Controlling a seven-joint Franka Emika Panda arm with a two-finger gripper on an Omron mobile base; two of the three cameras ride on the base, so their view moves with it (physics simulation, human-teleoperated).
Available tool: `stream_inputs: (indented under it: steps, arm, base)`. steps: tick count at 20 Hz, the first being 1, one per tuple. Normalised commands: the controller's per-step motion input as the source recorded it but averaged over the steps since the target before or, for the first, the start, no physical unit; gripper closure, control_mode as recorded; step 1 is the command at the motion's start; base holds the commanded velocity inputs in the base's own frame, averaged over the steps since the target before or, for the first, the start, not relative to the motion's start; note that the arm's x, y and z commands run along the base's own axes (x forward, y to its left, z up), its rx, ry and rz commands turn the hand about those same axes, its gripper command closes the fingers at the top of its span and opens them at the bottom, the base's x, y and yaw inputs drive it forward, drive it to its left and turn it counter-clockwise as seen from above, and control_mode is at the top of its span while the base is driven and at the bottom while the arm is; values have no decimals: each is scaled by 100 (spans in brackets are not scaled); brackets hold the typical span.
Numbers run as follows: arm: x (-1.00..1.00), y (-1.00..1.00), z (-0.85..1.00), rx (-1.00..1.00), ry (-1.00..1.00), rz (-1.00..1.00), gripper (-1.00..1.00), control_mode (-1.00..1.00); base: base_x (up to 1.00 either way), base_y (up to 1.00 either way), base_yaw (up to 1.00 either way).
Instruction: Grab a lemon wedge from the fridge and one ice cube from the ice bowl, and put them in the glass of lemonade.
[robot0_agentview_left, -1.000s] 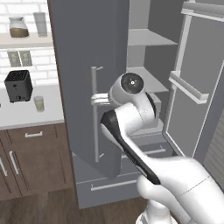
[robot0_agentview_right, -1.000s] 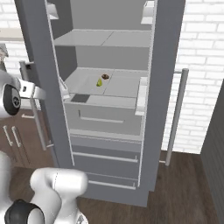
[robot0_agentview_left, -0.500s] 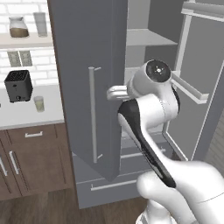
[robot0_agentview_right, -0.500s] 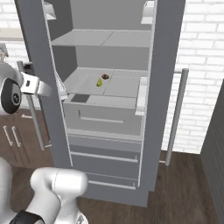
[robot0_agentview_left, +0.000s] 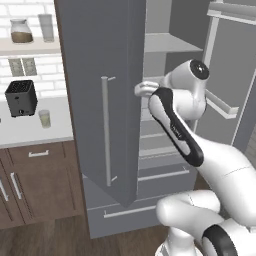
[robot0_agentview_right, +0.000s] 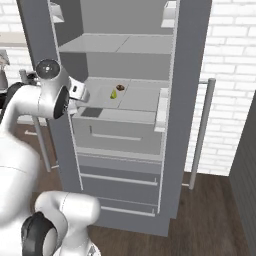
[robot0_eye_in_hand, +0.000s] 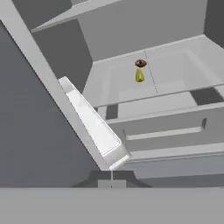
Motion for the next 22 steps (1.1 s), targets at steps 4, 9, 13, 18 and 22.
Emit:
stream_inputs:
  steps: [4, 9, 13, 18, 22]
  arm:
    - [53, 0, 4, 18, 5, 12, 100, -100]
    - [36, 0, 0, 1, 1, 1, -100, -100]
    - [22, -9, 0, 6, 0, 6, -100, -100]
    - [8, -3, 0, 7, 0, 7, -100, -100]
    - [0, 3, 0, 8, 0, 8, -100, -100]
  base:
    - [0, 0, 0]
    - [0, 0, 0]
    - [0, 0, 0]
    - [0, 0, 0]
    - [0, 0, 0]
